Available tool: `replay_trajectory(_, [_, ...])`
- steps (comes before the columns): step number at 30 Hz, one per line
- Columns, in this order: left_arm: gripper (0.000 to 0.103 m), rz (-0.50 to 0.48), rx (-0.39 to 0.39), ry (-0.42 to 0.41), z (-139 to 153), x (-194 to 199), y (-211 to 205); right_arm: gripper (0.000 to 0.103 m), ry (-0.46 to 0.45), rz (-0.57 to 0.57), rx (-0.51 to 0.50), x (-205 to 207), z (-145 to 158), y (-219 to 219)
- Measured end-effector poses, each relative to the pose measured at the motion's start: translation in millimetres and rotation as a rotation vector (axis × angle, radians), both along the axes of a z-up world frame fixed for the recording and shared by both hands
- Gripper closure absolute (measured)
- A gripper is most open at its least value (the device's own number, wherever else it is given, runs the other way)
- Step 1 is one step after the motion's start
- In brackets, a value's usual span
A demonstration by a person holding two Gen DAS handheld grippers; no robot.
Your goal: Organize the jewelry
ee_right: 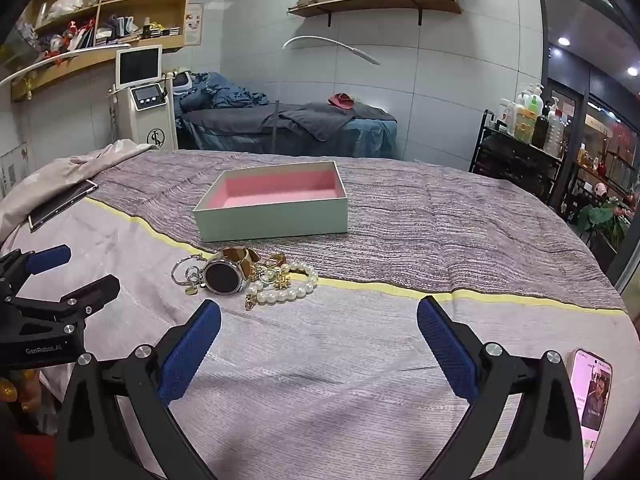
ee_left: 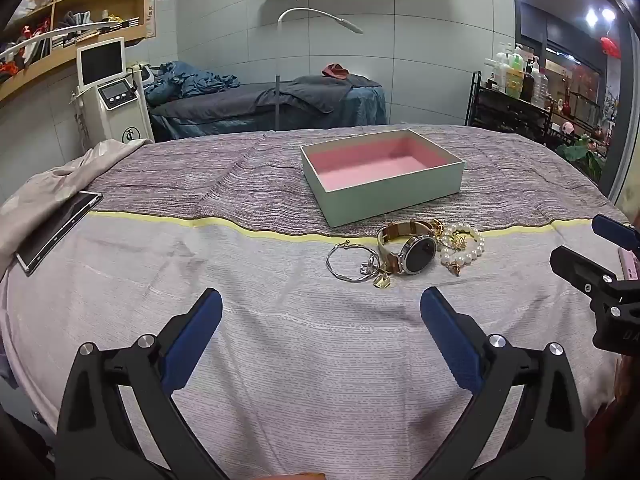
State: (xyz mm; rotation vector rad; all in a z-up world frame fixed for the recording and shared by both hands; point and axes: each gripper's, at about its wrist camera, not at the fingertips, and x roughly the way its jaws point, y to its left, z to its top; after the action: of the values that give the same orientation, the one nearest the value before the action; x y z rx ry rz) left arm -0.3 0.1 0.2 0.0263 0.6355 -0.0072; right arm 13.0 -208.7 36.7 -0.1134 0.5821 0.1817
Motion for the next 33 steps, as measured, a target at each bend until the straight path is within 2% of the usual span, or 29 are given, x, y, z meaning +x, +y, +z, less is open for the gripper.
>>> replay_trajectory(11, [0.005,0.003,0.005,-0.006,-6.7,2.8,-2.0,0.006,0.003,-0.001,-0.002,0.4,-0.5,0.6])
replay_trajectory(12, [0.005,0.004,0.002,-0.008,1.0,-1.5,-0.9,0.006,0.003,0.000,-0.003,0.4,-0.4,0.7])
replay_trajectory(33, [0.005,0.005,-0.004,-0.010,4.0,-3.8,-0.2,0.006,0.002,0.000,-0.002,-0.5,0.1,1.9])
